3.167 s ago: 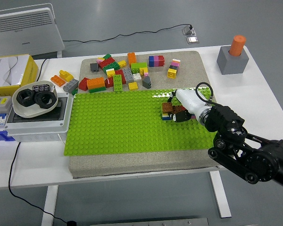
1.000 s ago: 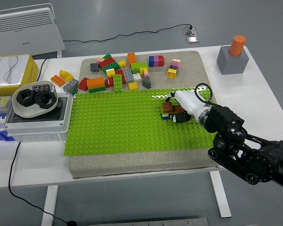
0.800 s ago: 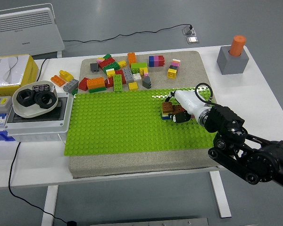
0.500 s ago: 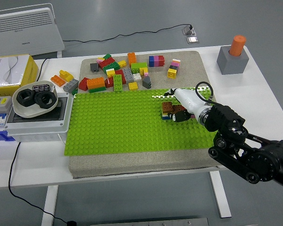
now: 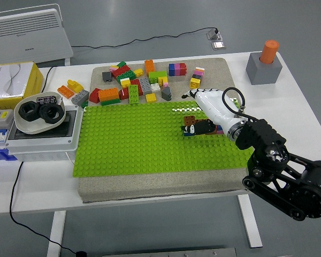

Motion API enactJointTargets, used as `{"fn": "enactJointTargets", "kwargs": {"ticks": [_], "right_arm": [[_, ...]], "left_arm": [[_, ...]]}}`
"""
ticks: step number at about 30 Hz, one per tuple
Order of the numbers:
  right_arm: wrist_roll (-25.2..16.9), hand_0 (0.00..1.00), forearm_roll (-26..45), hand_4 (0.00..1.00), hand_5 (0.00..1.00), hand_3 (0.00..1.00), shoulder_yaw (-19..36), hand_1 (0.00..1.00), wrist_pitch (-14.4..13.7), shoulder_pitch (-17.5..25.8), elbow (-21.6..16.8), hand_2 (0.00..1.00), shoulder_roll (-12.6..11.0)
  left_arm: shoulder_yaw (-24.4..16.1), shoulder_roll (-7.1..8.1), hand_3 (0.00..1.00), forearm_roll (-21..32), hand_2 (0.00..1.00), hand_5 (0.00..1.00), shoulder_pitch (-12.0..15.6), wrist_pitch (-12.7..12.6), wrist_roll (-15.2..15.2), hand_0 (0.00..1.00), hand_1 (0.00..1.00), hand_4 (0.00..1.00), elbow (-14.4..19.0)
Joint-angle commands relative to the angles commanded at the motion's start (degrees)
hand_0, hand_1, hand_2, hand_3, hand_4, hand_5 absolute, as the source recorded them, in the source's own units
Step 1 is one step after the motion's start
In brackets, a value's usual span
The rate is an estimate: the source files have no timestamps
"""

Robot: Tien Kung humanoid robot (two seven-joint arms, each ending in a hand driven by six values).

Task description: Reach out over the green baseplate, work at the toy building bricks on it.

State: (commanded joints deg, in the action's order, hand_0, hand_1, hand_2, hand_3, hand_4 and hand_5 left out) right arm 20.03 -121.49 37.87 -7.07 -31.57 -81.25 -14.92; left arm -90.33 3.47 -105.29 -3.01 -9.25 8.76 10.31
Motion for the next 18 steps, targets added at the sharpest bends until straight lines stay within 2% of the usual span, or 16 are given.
{"fn": "enactJointTargets", "kwargs": {"ticks": [5,18], "right_arm": [[-0.4,0.826,-2.9,0.911,0.515,0.610,-1.1,0.838,-0.8,0.9,0.1,0.880,-0.4],[-0.8,0.827,-2.7,0.901,0.543,0.623,-2.9,0.838,-1.7,0.4,5.0,0.886,0.8]], "left_arm": [[-0.1,-0.08,0.521,-0.2,0.623,0.330,0.0,0.0,0.0,0.756,0.704,0.526,0.0],[0.1,-0.08,0.521,-0.2,0.623,0.333,0.0,0.1,0.0,0.756,0.704,0.525,0.0]]}}
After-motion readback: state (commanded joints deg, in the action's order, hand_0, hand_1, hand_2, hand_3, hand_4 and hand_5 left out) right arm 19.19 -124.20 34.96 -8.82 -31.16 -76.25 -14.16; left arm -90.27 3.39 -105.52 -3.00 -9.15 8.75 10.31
